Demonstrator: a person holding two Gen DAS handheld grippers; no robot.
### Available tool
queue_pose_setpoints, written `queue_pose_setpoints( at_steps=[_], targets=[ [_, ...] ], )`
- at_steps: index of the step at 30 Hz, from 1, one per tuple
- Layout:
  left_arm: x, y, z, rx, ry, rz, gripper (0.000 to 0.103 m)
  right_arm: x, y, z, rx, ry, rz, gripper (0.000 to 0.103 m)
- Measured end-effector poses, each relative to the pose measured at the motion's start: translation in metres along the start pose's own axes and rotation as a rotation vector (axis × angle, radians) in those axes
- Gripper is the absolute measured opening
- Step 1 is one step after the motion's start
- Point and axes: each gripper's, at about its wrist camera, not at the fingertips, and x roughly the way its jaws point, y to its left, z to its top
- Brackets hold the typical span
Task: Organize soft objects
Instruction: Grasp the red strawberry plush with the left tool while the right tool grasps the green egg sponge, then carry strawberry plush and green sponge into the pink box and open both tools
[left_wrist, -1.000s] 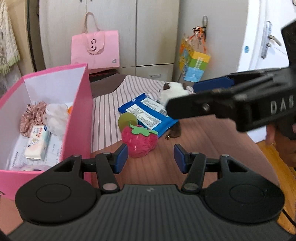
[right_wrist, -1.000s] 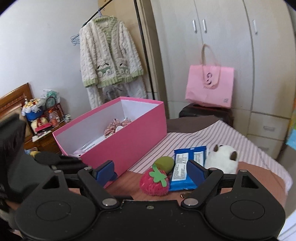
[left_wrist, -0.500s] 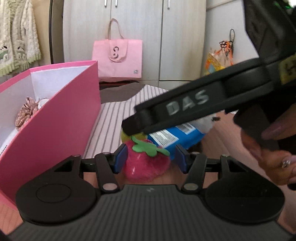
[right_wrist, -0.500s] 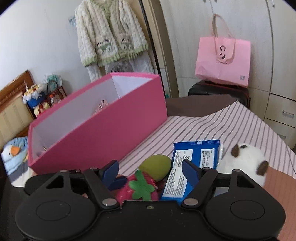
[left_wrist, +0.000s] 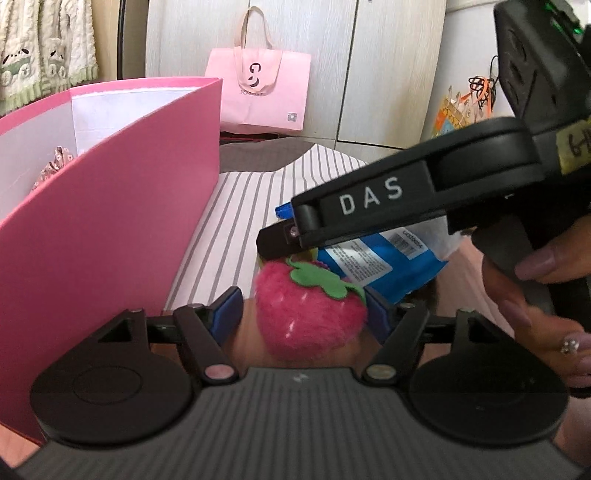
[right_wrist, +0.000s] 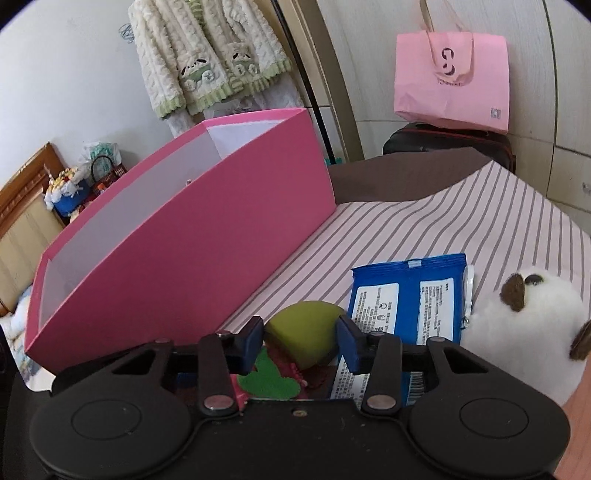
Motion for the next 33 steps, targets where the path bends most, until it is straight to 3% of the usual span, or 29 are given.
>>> queue_pose_setpoints(
  at_steps=[3, 6, 18, 33],
  targets=[
    [-0.002, -0.002, -0.002, 0.010, 0.002, -0.020, 0.052, 0.000, 0.000, 0.000, 0.005, -0.005, -0.004, 0.047],
    [-0.003, -0.004, -0.001, 0.008, 0.008, -0.032, 0.048, -0.003, 0.002, -0.002, 0.006, -0.024, -0.011, 0.044],
    [-0.030, 0.006, -0.008, 0.041, 0.016, -0.067, 0.047, -0.033, 0.016, -0.012, 0.041, -0.122, -0.027, 0.044],
    [-0.092, 0.023, -0.027, 0.070, 0.102, -0.220, 0.047, -0.073, 0.048, -0.063, 0.042, -0.179, -0.184, 0.044]
  ],
)
